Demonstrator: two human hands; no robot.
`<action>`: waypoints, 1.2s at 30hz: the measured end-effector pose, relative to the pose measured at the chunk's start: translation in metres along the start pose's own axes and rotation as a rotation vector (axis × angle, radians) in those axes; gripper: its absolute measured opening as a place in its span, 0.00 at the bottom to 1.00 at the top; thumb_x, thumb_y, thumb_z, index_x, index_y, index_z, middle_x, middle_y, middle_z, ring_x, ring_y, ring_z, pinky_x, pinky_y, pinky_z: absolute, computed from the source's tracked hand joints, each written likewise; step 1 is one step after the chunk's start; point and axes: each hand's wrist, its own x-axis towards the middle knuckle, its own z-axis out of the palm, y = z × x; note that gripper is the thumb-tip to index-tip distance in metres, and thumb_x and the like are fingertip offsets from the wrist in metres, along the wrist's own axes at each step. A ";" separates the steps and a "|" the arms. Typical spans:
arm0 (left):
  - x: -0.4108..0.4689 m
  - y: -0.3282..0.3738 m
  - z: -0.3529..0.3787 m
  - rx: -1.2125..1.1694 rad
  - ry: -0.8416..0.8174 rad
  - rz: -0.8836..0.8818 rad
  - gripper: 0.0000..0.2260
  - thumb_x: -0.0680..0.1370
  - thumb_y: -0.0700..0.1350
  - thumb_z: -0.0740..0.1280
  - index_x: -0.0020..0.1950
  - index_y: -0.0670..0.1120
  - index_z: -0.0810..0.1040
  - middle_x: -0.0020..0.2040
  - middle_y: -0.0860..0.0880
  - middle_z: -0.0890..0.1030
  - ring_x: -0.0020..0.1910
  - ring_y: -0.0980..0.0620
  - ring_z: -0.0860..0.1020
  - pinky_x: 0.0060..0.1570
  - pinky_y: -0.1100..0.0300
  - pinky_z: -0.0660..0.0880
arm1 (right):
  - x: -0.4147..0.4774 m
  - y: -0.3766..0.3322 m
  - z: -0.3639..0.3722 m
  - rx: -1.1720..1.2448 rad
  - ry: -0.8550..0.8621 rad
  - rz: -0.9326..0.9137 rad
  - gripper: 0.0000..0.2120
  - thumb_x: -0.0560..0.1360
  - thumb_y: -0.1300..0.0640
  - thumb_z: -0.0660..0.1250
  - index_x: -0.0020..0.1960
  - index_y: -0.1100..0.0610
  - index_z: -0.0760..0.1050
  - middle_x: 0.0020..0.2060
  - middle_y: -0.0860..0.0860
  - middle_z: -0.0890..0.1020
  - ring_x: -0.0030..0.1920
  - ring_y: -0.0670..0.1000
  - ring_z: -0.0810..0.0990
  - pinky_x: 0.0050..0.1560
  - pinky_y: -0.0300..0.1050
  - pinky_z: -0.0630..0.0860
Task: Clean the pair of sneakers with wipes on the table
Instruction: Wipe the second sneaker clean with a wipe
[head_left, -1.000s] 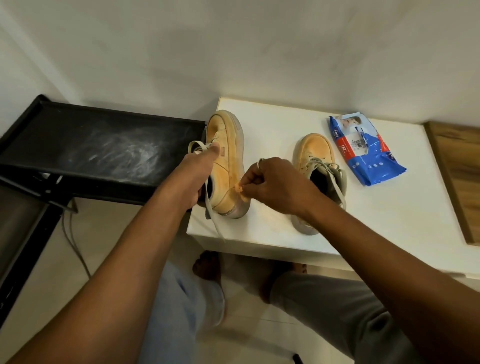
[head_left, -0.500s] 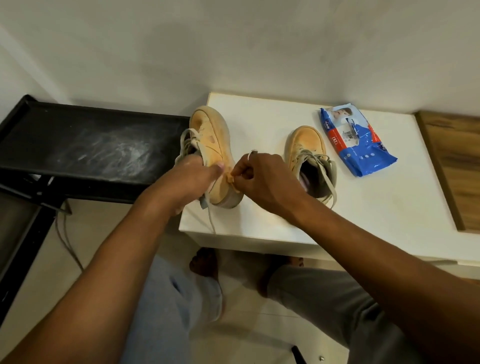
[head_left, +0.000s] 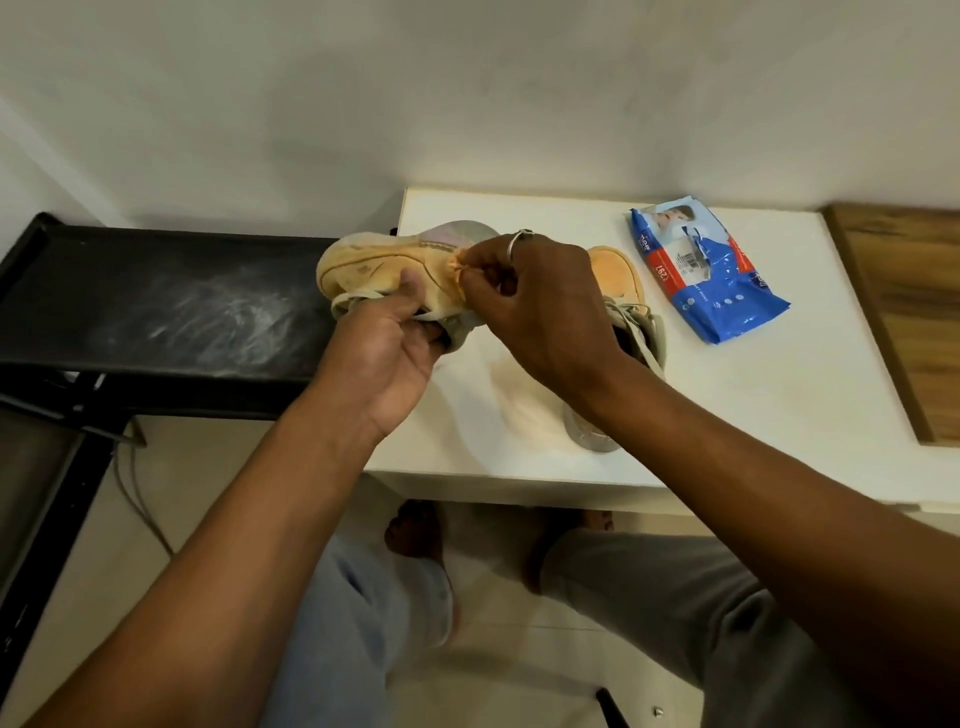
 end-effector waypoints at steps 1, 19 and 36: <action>0.001 -0.001 -0.001 -0.006 0.011 0.004 0.20 0.85 0.47 0.59 0.75 0.41 0.69 0.65 0.40 0.80 0.57 0.46 0.82 0.56 0.53 0.81 | -0.001 -0.002 0.002 0.006 -0.031 -0.020 0.09 0.76 0.54 0.68 0.53 0.53 0.84 0.42 0.47 0.85 0.38 0.42 0.78 0.41 0.37 0.77; 0.003 -0.009 0.003 0.096 0.096 0.055 0.15 0.85 0.43 0.60 0.71 0.44 0.72 0.62 0.42 0.82 0.56 0.46 0.82 0.52 0.54 0.80 | 0.011 0.004 0.003 -0.076 -0.091 -0.129 0.09 0.76 0.55 0.66 0.49 0.54 0.84 0.42 0.48 0.84 0.40 0.45 0.79 0.42 0.45 0.77; 0.007 -0.006 0.000 0.133 0.102 0.111 0.16 0.86 0.45 0.58 0.71 0.39 0.71 0.58 0.43 0.82 0.53 0.46 0.82 0.52 0.52 0.80 | 0.007 0.003 0.000 -0.043 -0.195 -0.165 0.08 0.75 0.55 0.67 0.48 0.54 0.84 0.39 0.45 0.83 0.35 0.41 0.75 0.38 0.32 0.72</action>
